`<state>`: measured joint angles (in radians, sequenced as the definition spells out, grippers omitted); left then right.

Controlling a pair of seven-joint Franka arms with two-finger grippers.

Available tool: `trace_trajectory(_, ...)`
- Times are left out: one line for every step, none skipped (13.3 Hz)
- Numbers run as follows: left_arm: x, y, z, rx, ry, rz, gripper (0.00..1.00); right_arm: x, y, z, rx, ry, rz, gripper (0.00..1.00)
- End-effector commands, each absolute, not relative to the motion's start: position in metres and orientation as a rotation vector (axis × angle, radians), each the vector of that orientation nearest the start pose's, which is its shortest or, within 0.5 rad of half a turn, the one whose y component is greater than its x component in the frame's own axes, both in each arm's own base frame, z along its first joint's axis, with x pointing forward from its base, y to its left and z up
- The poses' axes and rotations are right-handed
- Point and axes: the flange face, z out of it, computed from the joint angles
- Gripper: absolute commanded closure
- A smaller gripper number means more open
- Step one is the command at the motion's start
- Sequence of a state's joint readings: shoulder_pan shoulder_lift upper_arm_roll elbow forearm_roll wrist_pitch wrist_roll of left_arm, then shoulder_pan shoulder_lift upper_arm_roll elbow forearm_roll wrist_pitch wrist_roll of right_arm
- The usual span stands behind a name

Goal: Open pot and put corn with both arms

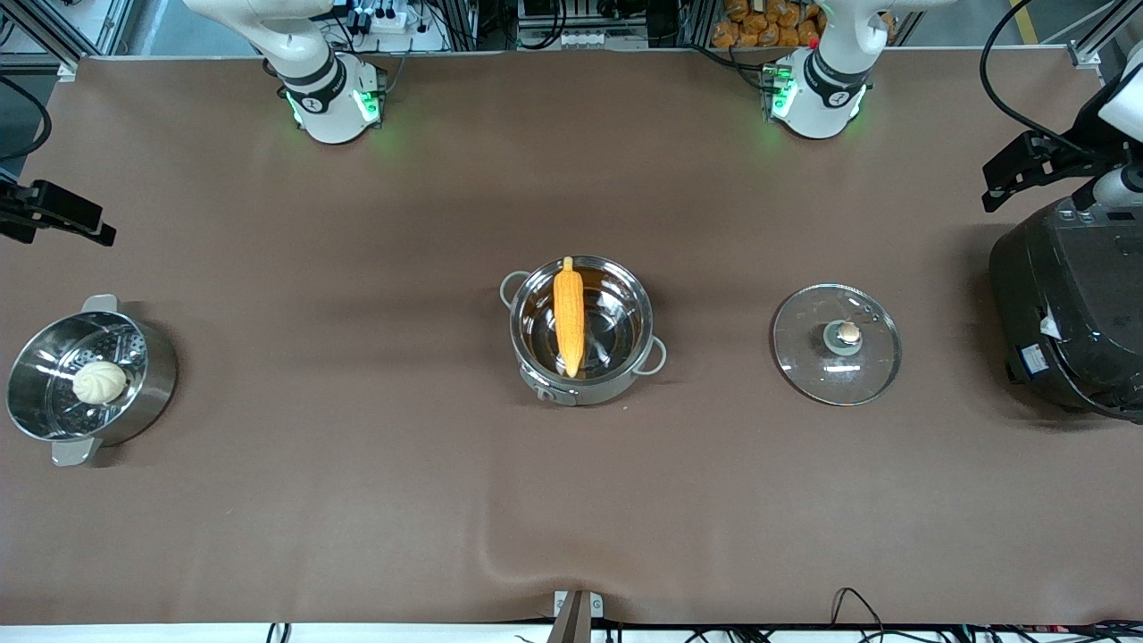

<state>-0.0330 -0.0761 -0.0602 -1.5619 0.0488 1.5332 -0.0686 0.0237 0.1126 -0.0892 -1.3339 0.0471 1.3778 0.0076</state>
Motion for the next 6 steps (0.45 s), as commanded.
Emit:
trace_trajectory(0.5259,-0.0449,0.6705,-3.064,0.07,-0.086,0.0,0.5674,-0.0237,0.6543,-3.088,0.119,0.095,0.0)
trace_trajectory(0.5254,-0.0451,0.6713,-3.065,0.07,-0.088,0.0,0.5674,-0.0229,0.6543,-3.088,0.116,0.095,0.0)
trace_trajectory(0.5259,-0.0443,0.6705,-3.066,0.056,-0.086,0.0,0.5674,-0.0227,0.6543,-3.087,0.116,0.095,0.0)
trace_trajectory(0.5253,-0.0444,0.6704,-3.068,0.046,-0.084,0.0,0.5674,-0.0227,0.6543,-3.087,0.116,0.095,0.0)
trace_trajectory(0.5252,-0.0436,0.6702,-3.075,0.042,-0.081,0.0,0.5674,-0.022,0.6543,-3.088,0.114,0.096,0.0)
trace_trajectory(0.5257,-0.0431,0.6701,-3.078,0.038,-0.081,0.0,0.5666,-0.0218,0.6549,-3.087,0.113,0.098,0.0)
